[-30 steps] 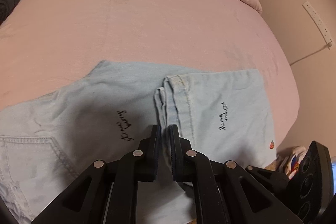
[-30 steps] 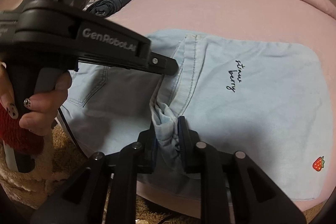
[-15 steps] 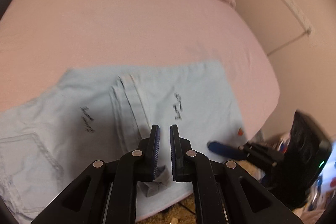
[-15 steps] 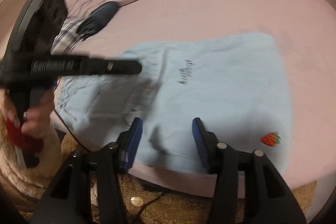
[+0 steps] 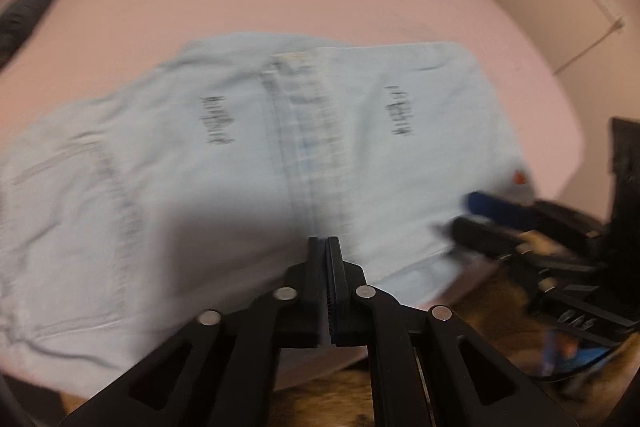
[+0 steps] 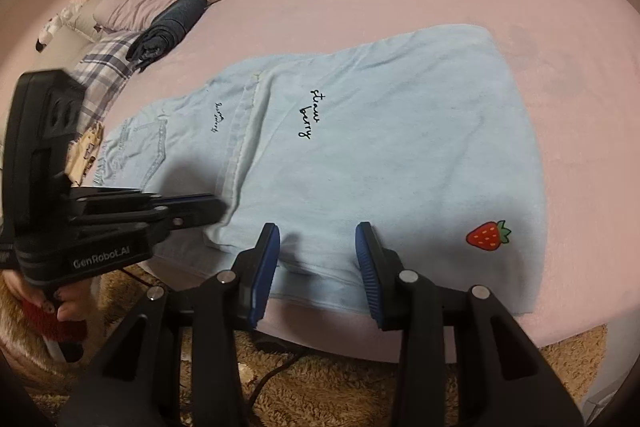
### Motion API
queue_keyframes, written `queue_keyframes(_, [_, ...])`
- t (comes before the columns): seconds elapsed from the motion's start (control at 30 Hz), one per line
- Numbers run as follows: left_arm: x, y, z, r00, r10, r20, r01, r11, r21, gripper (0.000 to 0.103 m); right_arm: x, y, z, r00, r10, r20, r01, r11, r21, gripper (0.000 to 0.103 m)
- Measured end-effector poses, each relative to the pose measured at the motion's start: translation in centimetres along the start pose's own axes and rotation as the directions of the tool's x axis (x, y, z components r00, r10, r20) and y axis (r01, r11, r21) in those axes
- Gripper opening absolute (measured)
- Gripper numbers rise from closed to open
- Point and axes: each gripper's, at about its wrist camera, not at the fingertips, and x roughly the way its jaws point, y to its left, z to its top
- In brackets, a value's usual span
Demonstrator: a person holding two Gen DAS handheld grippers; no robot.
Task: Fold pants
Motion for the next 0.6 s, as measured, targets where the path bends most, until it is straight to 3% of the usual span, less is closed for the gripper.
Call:
queue_keyframes(0.03, [0.5,0.6,-0.4,0.999,0.028,-0.017,-0.029,1.000,-0.010,0.006,0.0,0.0,0.0,1.000,-0.009,0.003,0.009,1.000,-0.002,0.039])
queue_keyframes(0.17, [0.1,2.1,-0.9,0.999,-0.053,-0.005,0.052,0.996,-0.077,0.006,0.4,0.2,0.1,1.000,-0.020,0.006,0.020,1.000,-0.006,0.040])
queue_keyframes(0.27, [-0.7,2.9,-0.8,0.997,-0.074,0.000,0.073,0.990,-0.124,0.006,0.1,0.6,0.4,0.999,-0.029,0.013,0.030,0.999,-0.027,0.042])
queue_keyframes(0.47, [-3.2,-0.4,1.0,0.980,-0.184,0.083,0.185,0.983,-0.009,0.006,0.5,0.8,0.3,0.999,-0.042,0.010,0.042,0.999,-0.026,0.041])
queue_keyframes(0.6, [-0.9,-2.1,3.2,0.969,-0.245,0.036,0.245,0.969,-0.004,0.006,0.6,0.4,0.3,0.999,-0.031,0.012,0.031,0.999,-0.010,0.040])
